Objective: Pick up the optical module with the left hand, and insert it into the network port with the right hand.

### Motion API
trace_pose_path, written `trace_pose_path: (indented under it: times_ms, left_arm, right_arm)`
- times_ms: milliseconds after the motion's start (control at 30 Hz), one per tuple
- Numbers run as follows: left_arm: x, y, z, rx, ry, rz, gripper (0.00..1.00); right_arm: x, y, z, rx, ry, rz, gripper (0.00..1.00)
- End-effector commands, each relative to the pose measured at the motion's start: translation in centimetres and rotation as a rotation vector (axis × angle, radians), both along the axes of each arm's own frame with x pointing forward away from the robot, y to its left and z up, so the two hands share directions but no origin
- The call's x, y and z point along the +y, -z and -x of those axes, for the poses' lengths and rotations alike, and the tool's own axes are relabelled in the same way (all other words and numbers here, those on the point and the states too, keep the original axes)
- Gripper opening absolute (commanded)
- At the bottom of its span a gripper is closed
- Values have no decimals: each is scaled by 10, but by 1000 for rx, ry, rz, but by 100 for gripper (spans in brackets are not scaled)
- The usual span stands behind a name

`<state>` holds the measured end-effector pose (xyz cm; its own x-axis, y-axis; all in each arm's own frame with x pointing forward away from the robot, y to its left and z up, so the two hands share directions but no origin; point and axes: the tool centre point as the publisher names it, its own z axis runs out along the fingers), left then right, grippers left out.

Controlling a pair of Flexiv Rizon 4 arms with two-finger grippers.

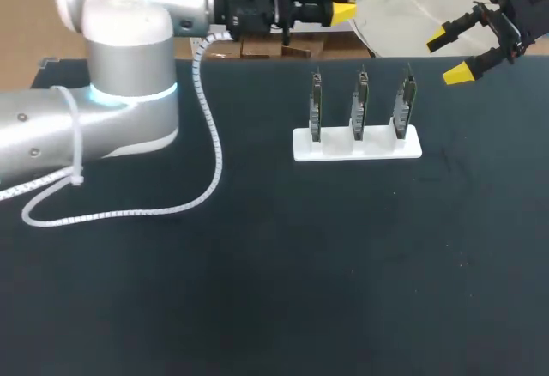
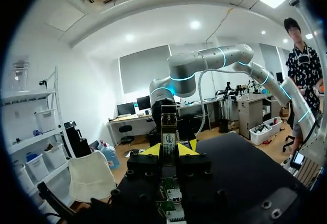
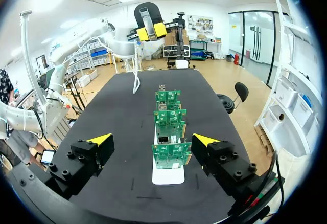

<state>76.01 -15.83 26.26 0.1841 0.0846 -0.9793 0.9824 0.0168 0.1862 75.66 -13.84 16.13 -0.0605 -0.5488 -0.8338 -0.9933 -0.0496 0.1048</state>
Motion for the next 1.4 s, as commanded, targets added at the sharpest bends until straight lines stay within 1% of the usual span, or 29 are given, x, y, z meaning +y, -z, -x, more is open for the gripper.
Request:
trace_pose_path:
  times_ms: [33, 100, 267, 367, 400, 467, 500, 567, 767, 1033, 1200, 1400]
  left_arm:
    - [-20, 9, -12, 28, 45, 12, 0]
    - [-28, 12, -12, 47, 65, 20, 0]
    - [-49, 18, -15, 66, 94, 25, 0]
    - [-57, 21, -16, 95, 106, 11, 0]
    - [-60, 23, -15, 119, 106, 10, 0]
    - [-66, 26, -15, 144, 121, 2, 0]
    - [-68, 27, -15, 147, 131, -12, 0]
    - [-73, 27, -15, 149, 133, -6, 0]
    - [-80, 33, -13, 196, 152, -7, 0]
    - [-82, 50, -9, 242, 154, -22, 0]
    - [-87, 56, -9, 254, 148, -29, 0]
    - [-95, 58, -8, 251, 143, -34, 0]
  right_arm:
    - [0, 0, 1, -3, 2, 1, 100]
    - [0, 0, 1, -3, 2, 1, 100]
    - [0, 0, 1, -3, 2, 1, 100]
    - [0, 0, 1, -3, 2, 1, 100]
    - [0, 0, 1, -3, 2, 1, 100]
    - [0, 0, 1, -3, 2, 1, 100]
    - [0, 0, 1, -3, 2, 1, 100]
    - [0, 0, 1, -3, 2, 1, 100]
    - [0, 0, 1, -3, 2, 1, 100]
    - [0, 0, 1, -3, 2, 1, 100]
    - [0, 0, 1, -3, 2, 1, 100]
    - [0, 0, 1, -3, 2, 1, 100]
